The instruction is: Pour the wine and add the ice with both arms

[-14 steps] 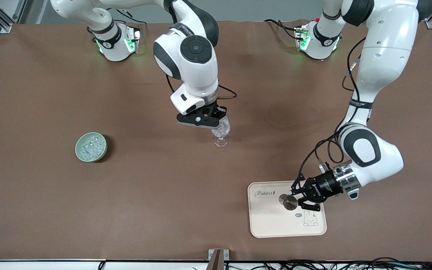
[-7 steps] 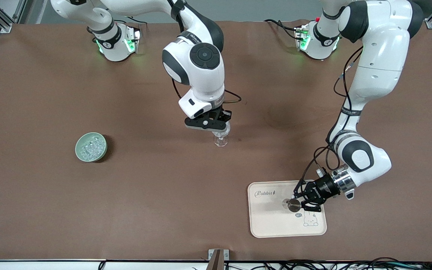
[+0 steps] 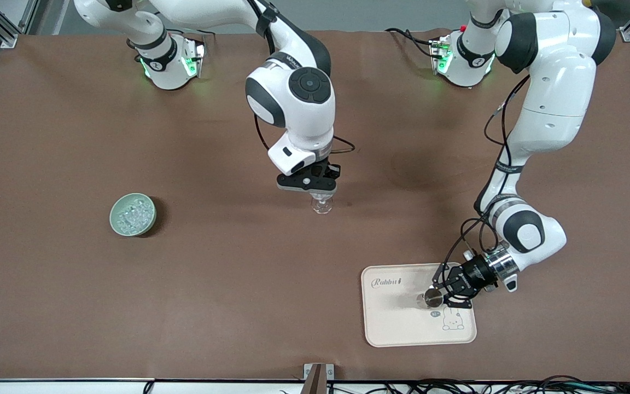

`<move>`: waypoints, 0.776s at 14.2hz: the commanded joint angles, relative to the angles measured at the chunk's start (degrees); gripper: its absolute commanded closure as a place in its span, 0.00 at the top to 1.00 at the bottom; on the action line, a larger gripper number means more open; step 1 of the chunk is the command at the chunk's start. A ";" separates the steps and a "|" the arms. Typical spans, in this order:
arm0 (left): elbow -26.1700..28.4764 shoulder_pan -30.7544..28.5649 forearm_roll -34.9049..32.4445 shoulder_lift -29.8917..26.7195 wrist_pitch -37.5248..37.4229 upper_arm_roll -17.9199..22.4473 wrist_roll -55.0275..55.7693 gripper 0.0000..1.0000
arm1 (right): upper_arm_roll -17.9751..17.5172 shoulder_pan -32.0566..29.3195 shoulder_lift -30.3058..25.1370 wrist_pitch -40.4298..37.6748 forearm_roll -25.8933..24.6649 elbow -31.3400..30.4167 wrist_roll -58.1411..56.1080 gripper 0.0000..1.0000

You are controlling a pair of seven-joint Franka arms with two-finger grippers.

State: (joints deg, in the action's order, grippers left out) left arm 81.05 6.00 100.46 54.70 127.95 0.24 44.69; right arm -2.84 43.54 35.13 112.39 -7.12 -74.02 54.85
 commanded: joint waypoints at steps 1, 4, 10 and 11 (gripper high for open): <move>-0.72 0.68 7.10 1.90 -3.40 0.38 -5.65 0.09 | 0.03 0.49 0.64 -0.15 -1.41 1.34 1.66 0.03; -0.63 0.86 9.41 2.52 -3.59 0.38 -8.12 0.16 | 0.03 0.58 0.73 -0.06 -1.23 1.34 2.19 0.06; 1.39 0.68 8.88 1.91 -4.81 0.38 -7.86 1.00 | -0.15 0.58 1.26 -0.06 -1.14 1.25 2.10 0.17; 2.00 0.68 8.71 1.73 -5.34 0.47 -7.69 1.00 | -0.58 0.49 1.43 -0.06 -1.14 1.25 1.93 0.23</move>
State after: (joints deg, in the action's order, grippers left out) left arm 81.31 6.55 108.37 57.13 124.17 0.25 37.28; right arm -2.95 43.69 35.34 112.42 -7.12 -73.97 55.56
